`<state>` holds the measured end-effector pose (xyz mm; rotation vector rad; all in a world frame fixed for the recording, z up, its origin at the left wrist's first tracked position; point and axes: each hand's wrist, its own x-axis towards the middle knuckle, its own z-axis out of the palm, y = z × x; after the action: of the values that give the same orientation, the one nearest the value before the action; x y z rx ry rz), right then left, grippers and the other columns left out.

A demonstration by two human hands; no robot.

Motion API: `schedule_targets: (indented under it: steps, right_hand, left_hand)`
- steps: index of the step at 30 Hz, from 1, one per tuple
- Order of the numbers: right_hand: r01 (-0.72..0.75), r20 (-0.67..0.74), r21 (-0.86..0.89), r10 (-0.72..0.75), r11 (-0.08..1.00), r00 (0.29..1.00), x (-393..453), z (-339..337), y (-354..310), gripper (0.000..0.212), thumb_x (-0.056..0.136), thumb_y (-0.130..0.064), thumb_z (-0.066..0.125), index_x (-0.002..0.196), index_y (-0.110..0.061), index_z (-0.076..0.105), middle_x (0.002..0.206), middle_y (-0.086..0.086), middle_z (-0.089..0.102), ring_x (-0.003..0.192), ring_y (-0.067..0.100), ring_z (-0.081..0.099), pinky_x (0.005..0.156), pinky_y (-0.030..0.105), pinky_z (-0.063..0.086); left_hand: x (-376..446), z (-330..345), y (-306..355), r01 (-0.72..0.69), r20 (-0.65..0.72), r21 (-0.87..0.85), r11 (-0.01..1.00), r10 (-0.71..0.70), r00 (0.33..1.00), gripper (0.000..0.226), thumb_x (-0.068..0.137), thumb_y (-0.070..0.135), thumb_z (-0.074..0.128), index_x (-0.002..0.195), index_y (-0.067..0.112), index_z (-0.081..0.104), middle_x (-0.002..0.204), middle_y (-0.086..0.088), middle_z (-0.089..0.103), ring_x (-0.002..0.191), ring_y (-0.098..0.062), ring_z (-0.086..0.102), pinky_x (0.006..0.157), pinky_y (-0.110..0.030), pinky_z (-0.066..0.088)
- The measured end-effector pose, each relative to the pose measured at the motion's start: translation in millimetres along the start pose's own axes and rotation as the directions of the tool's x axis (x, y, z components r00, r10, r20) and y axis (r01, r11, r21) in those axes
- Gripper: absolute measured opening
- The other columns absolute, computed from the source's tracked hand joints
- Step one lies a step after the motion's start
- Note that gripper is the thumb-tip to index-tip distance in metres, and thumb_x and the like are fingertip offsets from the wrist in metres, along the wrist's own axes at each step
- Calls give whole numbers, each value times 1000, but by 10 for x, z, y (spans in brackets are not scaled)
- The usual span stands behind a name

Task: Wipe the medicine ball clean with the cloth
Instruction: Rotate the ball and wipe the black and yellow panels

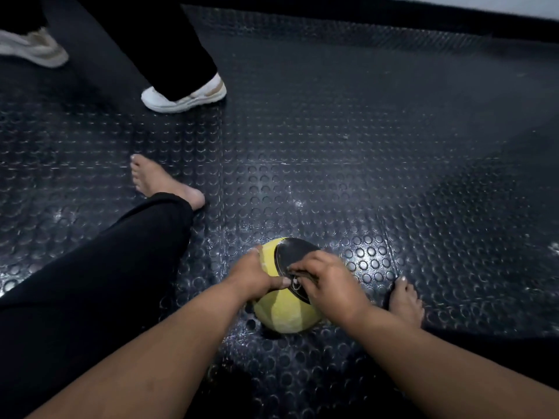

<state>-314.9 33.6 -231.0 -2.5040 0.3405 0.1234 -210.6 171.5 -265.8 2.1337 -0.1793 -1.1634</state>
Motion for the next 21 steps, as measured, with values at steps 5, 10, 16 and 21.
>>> schedule_targets:
  steps: [5, 10, 16, 21]
  right_hand:
    - [-127, 12, 42, 126, 991, 992, 22, -1, 51, 35, 88, -29, 60, 123, -29, 60, 106, -7, 48, 108, 16, 47, 99, 29, 39]
    - [-208, 100, 67, 201, 976, 974, 74, 21, -51, 37, 92, -34, 56, 129, -29, 55, 108, -5, 43, 109, 16, 49, 100, 25, 39]
    - [-238, 112, -10, 237, 971, 965, 157, 105, -257, 36, 94, -33, 51, 130, -30, 53, 116, 4, 45, 112, 23, 46, 98, 28, 38]
    - [-244, 132, -3, 242, 970, 961, 132, 79, -316, 38, 93, -31, 53, 131, -23, 53, 122, 9, 47, 114, 27, 49, 101, 31, 39]
  left_hand:
    - [-135, -178, -1, 12, -137, 36, 999, -7, 991, 93, 73, 29, 85, 150, 19, 33, 140, -5, 52, 127, -24, 50, 100, -28, 39]
    - [-254, -189, -100, 53, -227, 126, 991, -23, 974, 70, 81, 35, 78, 143, 25, 46, 142, -8, 49, 129, -27, 47, 107, -39, 41]
    - [-371, -30, -43, 77, -269, 215, 973, -16, 963, 75, 84, 41, 72, 148, 23, 38, 143, -10, 42, 134, -31, 39, 111, -35, 34]
    - [-556, 28, -65, 24, -193, 298, 954, 36, 981, 93, 82, 39, 74, 155, 23, 19, 154, -7, 25, 142, -27, 25, 116, -37, 28]
